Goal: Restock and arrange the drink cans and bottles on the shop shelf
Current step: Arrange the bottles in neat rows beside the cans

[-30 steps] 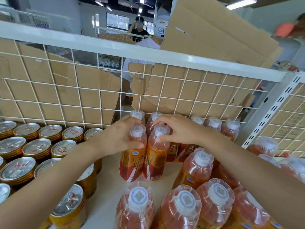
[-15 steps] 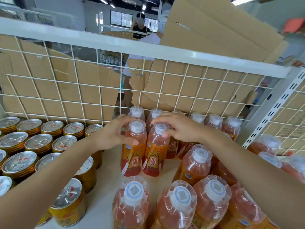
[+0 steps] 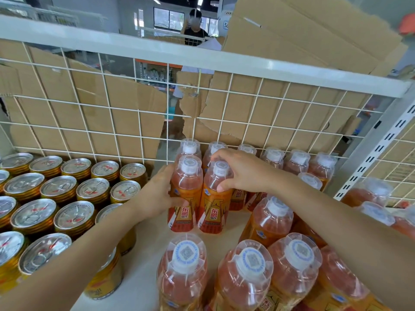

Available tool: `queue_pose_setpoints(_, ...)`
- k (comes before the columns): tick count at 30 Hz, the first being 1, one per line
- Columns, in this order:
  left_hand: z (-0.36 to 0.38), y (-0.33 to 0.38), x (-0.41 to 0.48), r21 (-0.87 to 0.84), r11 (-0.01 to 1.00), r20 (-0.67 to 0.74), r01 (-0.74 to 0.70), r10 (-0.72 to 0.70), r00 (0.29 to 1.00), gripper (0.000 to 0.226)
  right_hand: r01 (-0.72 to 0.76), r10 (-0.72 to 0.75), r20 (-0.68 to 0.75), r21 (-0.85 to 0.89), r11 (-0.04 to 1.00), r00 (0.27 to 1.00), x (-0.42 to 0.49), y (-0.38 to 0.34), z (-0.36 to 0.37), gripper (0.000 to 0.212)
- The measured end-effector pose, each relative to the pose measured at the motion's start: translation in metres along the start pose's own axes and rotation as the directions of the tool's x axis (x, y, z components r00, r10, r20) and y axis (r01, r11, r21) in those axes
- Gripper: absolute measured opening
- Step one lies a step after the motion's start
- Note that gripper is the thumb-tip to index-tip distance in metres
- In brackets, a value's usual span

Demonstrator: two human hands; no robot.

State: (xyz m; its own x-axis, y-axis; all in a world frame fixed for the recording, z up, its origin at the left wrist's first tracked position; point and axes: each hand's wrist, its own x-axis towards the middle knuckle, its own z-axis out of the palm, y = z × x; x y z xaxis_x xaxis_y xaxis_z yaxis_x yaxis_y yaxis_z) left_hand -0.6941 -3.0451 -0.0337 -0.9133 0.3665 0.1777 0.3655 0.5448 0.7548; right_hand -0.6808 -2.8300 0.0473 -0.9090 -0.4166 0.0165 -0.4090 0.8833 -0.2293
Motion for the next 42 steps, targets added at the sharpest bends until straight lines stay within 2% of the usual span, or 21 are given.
queue_pose_setpoints(6,-0.004,0.0,0.004,-0.001,1.0,0.028,-0.031,0.031,0.999,0.085,-0.011,0.011,-0.002,0.001,1.0,1.0,0.0,-0.003,0.0,0.067)
queue_pose_setpoints(13,0.001,-0.005,0.005,-0.095,0.995,0.029,0.009,-0.006,1.0,0.072,-0.018,0.017,0.011,0.019,1.0,1.0,0.0,-0.004,0.001,0.067)
queue_pose_setpoints(18,0.002,-0.006,0.003,-0.111,0.994,0.027,0.012,-0.009,1.0,0.071,-0.001,0.001,0.022,0.009,1.0,1.0,-0.001,-0.006,-0.001,0.066)
queue_pose_setpoints(20,0.003,-0.008,0.003,-0.093,0.996,0.028,0.02,-0.018,0.999,0.072,0.022,-0.021,0.029,-0.017,1.0,0.999,-0.002,-0.007,-0.002,0.066)
queue_pose_setpoints(23,0.002,-0.005,0.0,0.021,0.999,-0.031,0.04,-0.04,0.999,0.083,0.038,-0.035,0.045,-0.088,0.995,0.998,-0.005,-0.007,-0.006,0.072)
queue_pose_setpoints(26,-0.006,0.007,-0.004,0.063,0.997,-0.085,-0.042,0.047,0.995,0.094,0.026,-0.016,0.067,-0.148,0.989,0.998,-0.009,-0.006,-0.02,0.075)
queue_pose_setpoints(28,-0.015,0.02,-0.006,0.062,0.99,-0.156,-0.127,0.135,0.978,0.081,0.0,0.009,0.062,-0.144,0.99,0.998,-0.015,-0.003,-0.032,0.07)
queue_pose_setpoints(30,-0.023,0.035,-0.005,0.079,0.972,-0.254,-0.222,0.235,0.938,0.051,-0.019,0.021,0.02,-0.132,0.991,1.0,-0.027,0.002,-0.046,0.064)
queue_pose_setpoints(32,-0.028,0.052,-0.002,0.099,0.957,-0.297,-0.274,0.291,0.909,0.035,-0.043,0.036,-0.053,-0.132,0.99,0.998,-0.044,0.009,-0.058,0.059)
queue_pose_setpoints(37,-0.02,0.094,0.003,0.115,0.918,-0.178,-0.38,0.395,0.901,0.024,-0.104,0.096,-0.176,-0.035,0.994,0.98,-0.098,0.037,-0.073,0.051)
queue_pose_setpoints(42,0.004,0.126,0.011,0.13,0.886,0.064,-0.446,0.441,0.895,0.044,-0.144,0.141,-0.145,-0.007,0.99,0.979,-0.132,0.072,-0.071,0.043)
